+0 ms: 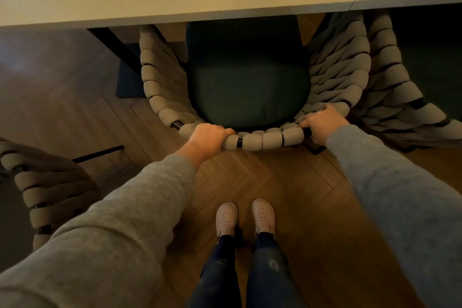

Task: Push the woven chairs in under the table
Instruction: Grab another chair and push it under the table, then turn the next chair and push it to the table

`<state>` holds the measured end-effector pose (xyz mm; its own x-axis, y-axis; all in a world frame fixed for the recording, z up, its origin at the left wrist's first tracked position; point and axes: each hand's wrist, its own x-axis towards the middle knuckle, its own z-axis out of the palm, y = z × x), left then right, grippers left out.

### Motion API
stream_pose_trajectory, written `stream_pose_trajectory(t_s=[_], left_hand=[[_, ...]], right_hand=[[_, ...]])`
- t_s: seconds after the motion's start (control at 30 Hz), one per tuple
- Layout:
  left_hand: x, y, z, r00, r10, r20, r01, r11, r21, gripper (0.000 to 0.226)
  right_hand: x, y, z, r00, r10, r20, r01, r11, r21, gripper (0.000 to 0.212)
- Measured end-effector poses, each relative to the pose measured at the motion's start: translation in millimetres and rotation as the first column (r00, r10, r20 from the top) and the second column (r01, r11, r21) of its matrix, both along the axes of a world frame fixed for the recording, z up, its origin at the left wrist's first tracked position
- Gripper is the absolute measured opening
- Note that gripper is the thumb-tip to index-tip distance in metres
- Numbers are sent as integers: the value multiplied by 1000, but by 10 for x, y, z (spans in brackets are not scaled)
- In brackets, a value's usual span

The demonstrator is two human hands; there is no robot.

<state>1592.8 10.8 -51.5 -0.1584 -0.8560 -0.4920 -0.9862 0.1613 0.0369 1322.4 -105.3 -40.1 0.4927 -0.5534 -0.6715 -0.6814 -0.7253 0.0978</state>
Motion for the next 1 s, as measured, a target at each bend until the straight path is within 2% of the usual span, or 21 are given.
stream_pose_trajectory(t_s=[0.23,0.43,0.53,0.63,0.7,0.8,0.9,1.0], left_hand=[[24,-25,-41,1000,11,-7,-10,999,49,41],[34,-27,-59,1000,7,2,-7,997,74,40],[37,-40,-50,1000,5,9,-6,996,86,42],[-2,23,-43,999,21,30,-22,999,49,62],[-26,126,1,998,61,10,-60,998,-10,75],[-14,390,105,988,143,-50,-148,982,-120,82],[135,857,223,953,286,-99,-301,930,-212,78],[414,1447,339,877,470,-104,-481,852,-208,71]], right_hand=[[-23,10,-42,997,-36,72,37,999,-16,42],[12,24,26,998,-49,36,48,999,6,46],[69,31,62,997,-71,12,70,994,83,57],[216,155,106,996,-80,34,74,986,147,77],[365,308,129,993,-87,78,73,983,169,82],[664,539,168,982,-126,144,98,977,188,85],[1043,795,204,962,-91,257,46,984,174,87],[1480,1099,281,930,38,365,-92,987,131,86]])
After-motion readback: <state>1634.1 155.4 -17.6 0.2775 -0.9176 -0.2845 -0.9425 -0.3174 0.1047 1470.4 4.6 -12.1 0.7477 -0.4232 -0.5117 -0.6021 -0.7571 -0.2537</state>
